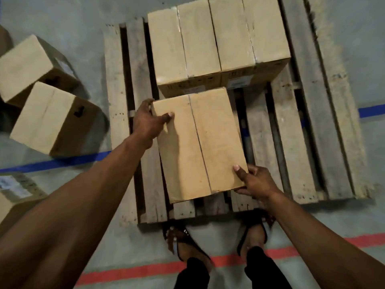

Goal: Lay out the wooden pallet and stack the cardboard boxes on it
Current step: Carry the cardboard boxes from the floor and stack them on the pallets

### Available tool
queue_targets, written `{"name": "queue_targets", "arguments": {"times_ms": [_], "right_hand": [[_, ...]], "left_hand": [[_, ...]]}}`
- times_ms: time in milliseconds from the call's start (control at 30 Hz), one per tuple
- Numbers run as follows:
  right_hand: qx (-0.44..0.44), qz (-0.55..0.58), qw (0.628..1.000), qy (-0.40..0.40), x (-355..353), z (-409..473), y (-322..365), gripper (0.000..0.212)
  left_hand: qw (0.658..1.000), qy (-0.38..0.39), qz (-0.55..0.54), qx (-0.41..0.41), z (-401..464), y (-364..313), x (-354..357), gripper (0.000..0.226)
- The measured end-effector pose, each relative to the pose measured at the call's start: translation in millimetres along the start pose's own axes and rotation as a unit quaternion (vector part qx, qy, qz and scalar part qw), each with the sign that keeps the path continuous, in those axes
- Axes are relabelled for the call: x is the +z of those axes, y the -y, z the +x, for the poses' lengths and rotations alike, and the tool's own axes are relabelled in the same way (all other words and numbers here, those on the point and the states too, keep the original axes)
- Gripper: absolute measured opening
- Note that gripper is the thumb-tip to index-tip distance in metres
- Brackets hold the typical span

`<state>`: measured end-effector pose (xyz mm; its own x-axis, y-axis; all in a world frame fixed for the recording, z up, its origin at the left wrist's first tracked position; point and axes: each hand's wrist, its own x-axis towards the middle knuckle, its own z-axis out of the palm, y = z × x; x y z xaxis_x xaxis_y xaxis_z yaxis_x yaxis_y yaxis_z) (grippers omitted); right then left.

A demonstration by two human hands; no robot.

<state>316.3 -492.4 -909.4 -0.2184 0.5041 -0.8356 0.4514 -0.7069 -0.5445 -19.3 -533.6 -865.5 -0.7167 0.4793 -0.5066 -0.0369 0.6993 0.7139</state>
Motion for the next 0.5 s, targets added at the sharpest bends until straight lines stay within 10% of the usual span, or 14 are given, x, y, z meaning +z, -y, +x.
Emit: {"name": "queue_targets", "arguments": {"times_ms": [500], "right_hand": [[-0.001,0.02,0.999,-0.027,18,73,16,0.039]], "left_hand": [[0.999,0.039,0.004,-0.006,79,2,20,0.09]]}}
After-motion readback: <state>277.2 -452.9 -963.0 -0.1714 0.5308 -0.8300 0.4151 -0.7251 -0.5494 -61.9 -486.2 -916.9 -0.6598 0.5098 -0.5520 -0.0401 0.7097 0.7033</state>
